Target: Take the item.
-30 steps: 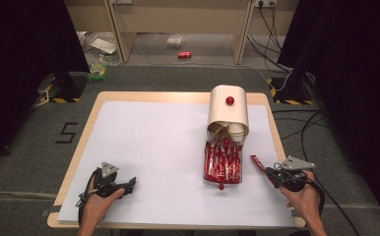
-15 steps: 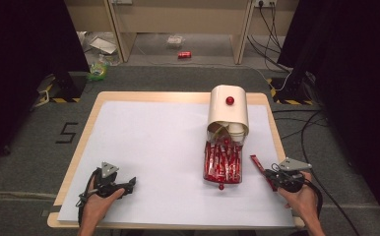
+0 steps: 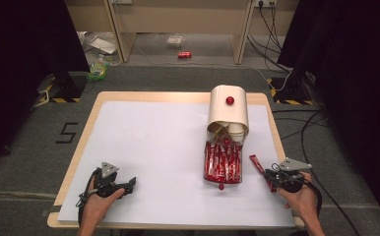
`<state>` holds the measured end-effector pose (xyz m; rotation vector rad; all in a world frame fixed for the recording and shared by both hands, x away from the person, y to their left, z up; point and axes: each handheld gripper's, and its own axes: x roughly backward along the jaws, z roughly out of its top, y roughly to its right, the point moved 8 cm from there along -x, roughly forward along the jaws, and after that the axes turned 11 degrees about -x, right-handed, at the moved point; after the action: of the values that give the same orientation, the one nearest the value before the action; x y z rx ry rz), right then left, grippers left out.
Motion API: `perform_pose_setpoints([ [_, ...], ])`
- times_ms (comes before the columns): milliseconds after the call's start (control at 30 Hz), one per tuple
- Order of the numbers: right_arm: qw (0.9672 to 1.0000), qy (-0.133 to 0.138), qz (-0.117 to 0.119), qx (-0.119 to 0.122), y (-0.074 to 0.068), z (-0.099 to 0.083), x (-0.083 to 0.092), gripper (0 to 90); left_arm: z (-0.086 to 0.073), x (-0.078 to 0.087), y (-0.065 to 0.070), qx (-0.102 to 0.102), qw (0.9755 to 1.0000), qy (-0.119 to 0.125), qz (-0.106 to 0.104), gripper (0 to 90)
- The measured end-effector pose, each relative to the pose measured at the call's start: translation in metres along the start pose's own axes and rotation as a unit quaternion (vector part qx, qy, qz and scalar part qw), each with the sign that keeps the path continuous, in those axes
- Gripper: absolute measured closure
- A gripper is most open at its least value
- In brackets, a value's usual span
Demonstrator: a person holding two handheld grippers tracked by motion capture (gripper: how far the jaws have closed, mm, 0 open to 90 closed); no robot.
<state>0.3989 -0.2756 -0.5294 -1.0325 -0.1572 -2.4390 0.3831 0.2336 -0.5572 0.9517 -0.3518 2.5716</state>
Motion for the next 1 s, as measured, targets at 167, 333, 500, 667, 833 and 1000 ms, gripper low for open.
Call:
perform_pose_setpoints([
  [167,1.0,0.01,0.001,0.001,-0.001,0.003,0.002,73.3,0.0,0.0,0.0,0.0,1.0,0.0,0.0,12.4],
  [333,0.999,0.041,0.014,-0.007,-0.005,0.011,0.008,57.6,0.0,0.0,0.0,0.0,1.0,0.0,0.0,12.5],
  [500,0.997,0.073,0.024,-0.008,-0.014,0.021,0.014,43.5,0.0,0.0,0.0,0.0,1.0,0.0,-0.001,12.5],
  [667,0.9957,0.088,0.027,-0.013,-0.023,0.024,0.019,37.6,0.0,0.0,0.0,0.0,1.0,0.001,-0.001,12.5],
  [833,0.9943,0.1,0.033,-0.01,-0.032,0.024,0.025,35.0,0.0,0.0,0.0,0.001,1.0,0.001,-0.001,12.5],
  [1000,0.9929,0.111,0.041,-0.007,-0.041,0.024,0.03,33.8,0.0,0.0,0.0,0.001,1.0,0.001,-0.001,12.5],
])
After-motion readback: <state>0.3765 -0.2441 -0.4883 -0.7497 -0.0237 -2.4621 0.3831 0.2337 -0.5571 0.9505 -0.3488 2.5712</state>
